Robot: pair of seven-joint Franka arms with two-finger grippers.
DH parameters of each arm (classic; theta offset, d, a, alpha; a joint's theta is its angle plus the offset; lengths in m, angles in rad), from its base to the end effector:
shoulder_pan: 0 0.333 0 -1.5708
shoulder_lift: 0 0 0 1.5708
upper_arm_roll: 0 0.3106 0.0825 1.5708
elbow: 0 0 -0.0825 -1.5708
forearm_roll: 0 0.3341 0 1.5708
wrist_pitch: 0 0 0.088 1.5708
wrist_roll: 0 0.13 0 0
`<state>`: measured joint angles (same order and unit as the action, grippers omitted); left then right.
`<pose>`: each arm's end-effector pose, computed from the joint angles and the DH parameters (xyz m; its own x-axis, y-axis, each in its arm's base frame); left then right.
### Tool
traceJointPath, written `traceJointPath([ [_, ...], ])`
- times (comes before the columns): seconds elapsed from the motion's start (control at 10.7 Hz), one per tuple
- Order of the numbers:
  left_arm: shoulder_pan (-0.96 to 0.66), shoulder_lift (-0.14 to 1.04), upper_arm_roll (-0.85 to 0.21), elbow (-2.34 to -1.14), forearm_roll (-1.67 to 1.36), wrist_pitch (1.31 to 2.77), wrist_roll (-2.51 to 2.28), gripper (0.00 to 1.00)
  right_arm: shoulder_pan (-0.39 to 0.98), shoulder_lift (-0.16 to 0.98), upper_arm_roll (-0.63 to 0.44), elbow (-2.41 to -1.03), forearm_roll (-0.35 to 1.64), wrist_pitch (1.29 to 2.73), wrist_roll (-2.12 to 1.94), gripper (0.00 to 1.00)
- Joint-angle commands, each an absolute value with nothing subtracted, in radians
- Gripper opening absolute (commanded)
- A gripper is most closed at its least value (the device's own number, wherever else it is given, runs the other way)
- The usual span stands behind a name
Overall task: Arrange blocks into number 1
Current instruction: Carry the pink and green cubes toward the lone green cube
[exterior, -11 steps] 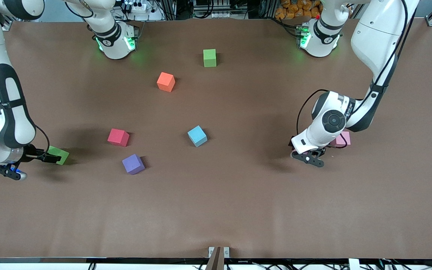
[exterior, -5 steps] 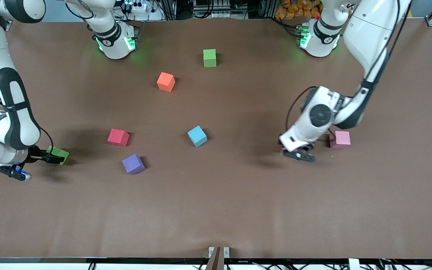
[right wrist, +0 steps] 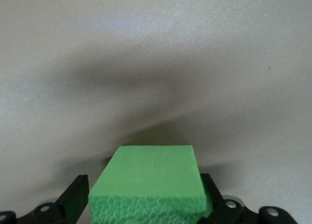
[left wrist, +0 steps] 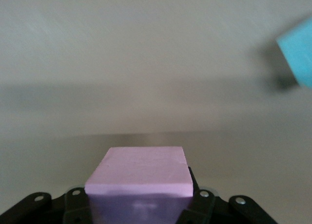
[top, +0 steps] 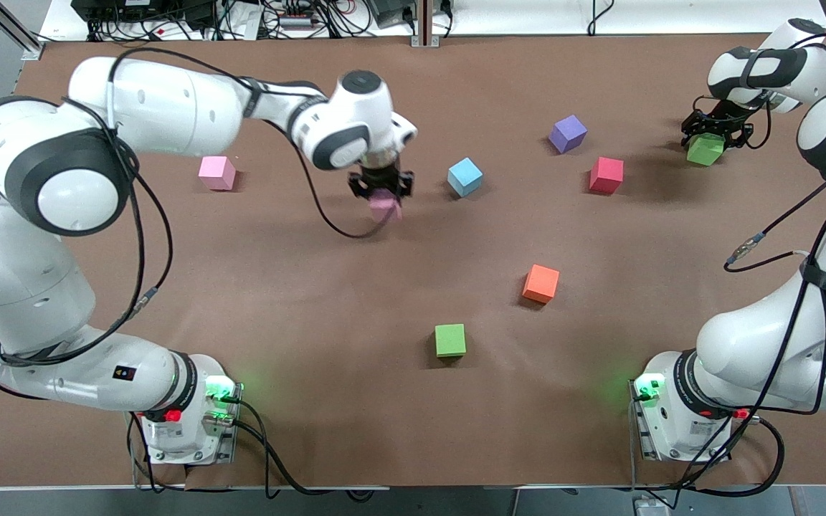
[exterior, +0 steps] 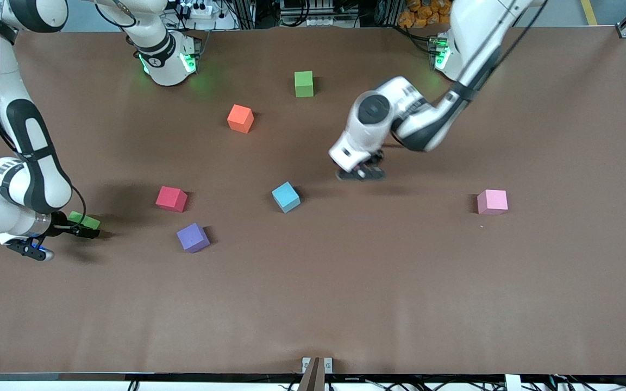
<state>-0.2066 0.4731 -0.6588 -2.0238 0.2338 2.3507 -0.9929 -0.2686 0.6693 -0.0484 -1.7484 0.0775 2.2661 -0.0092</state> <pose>0.3760 -0.4136 0.2634 0.9934 0.0044 -0.1147 0.0100 -0.9988 0.0483 0.5794 -0.1844 0.1883 0.9281 -0.3409 -0.1500 -0.3480 -0.9372 -0.0227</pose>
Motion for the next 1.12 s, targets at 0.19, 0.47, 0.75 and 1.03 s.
traceJointPath([
  [0.19,-0.308,0.514,-0.732,-2.048,0.332,2.358,-1.286,0.00,-0.262,0.603,-0.051,-1.789,0.094,2.223,-0.003,1.00],
  [0.47,-0.408,0.563,-0.732,-2.048,0.388,2.422,-1.397,0.00,-0.267,0.603,-0.052,-1.792,0.094,2.224,-0.014,0.99],
  [0.75,-0.454,0.590,-0.732,-2.048,0.442,2.431,-1.430,0.00,-0.267,0.603,-0.051,-1.792,0.094,2.224,-0.020,0.11],
  [1.03,-0.489,0.629,-0.732,-2.043,0.485,2.467,-1.477,0.00,-0.261,0.597,-0.051,-1.789,0.094,2.197,-0.081,0.09],
])
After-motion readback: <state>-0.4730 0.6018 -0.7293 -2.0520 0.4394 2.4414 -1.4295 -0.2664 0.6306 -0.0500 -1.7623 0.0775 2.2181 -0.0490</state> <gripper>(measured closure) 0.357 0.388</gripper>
